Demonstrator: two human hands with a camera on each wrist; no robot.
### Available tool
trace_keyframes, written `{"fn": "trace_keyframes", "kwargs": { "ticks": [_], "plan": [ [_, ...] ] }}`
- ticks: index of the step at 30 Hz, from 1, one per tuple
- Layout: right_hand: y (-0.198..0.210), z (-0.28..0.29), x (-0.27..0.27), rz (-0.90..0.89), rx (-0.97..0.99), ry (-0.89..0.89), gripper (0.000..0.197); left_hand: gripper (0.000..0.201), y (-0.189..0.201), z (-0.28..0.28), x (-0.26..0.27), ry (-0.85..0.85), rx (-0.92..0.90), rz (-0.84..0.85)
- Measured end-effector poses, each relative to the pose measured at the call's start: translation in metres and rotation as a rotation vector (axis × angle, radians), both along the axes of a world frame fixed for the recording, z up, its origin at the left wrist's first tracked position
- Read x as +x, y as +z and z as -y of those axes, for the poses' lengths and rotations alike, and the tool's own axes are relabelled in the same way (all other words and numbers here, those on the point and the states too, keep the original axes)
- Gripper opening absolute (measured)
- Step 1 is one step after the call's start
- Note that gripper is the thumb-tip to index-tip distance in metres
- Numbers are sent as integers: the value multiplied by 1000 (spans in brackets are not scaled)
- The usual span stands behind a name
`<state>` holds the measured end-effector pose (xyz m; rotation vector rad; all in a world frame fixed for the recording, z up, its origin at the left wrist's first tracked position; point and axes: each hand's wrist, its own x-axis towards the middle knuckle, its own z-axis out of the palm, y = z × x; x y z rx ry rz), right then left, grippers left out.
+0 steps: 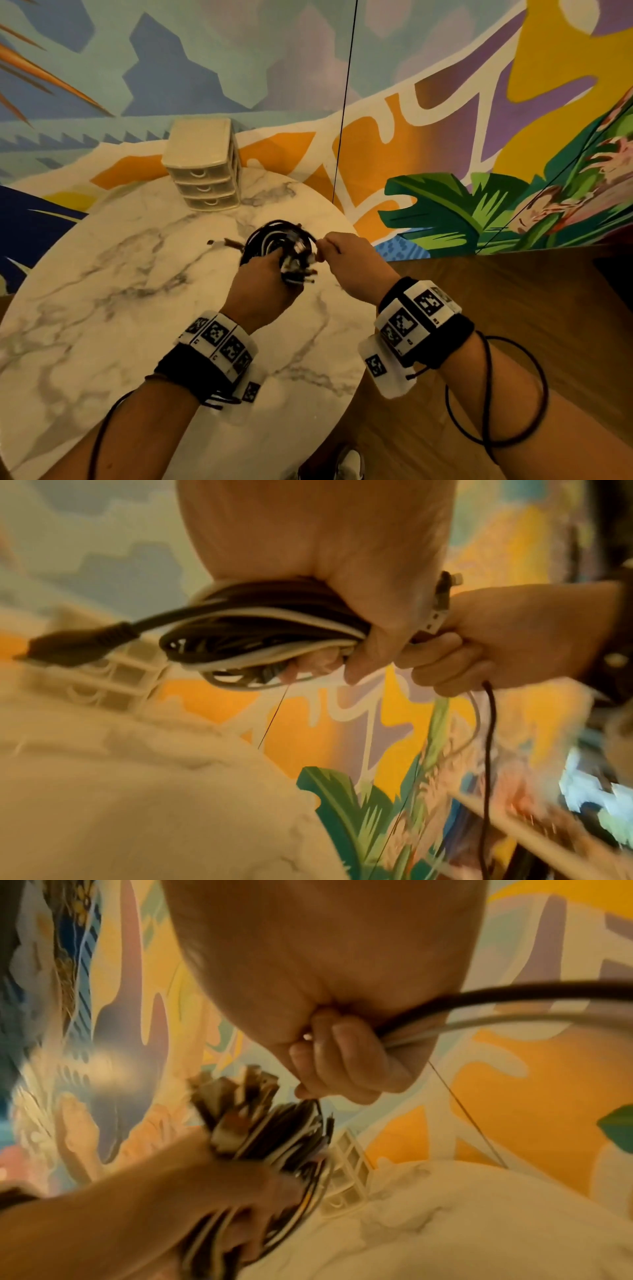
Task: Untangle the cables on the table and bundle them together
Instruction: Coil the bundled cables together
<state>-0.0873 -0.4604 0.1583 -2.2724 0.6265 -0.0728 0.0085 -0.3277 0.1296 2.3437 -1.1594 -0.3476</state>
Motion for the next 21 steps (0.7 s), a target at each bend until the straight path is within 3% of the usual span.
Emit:
{"fn": "trace_keyframes", "kwargs": {
  "ticks": [2,4,7,11,13,15,17,19,21],
  "plan": [
    [-4,-12,0,43,58,-31,35,16,6,7,-3,165,-128,-242],
    [-10,-20,-2,86,124,-85,34,19,12,12,-6,271,-208,-380],
    [-11,-16,-2,148,165,-170,34,8,10,8,-11,231,-212,-363],
    [-4,15,-5,226,282,-290,34,19,5,-13,-15,137,-218,-427],
    [0,29,-7,217,296,-328,35,27,5,-24,-16,-48,-154,-355],
    [3,39,-8,218,298,-331,35,19,4,-31,-16,-281,-30,-151],
    [7,43,-10,215,314,-313,35,25,-3,-35,-13,-461,17,-49],
    [10,41,-12,185,304,-251,36,34,-9,-34,-9,-490,-24,-17],
    [11,33,-14,111,248,-159,37,41,-14,-31,-1,-407,-51,24]
  ]
}}
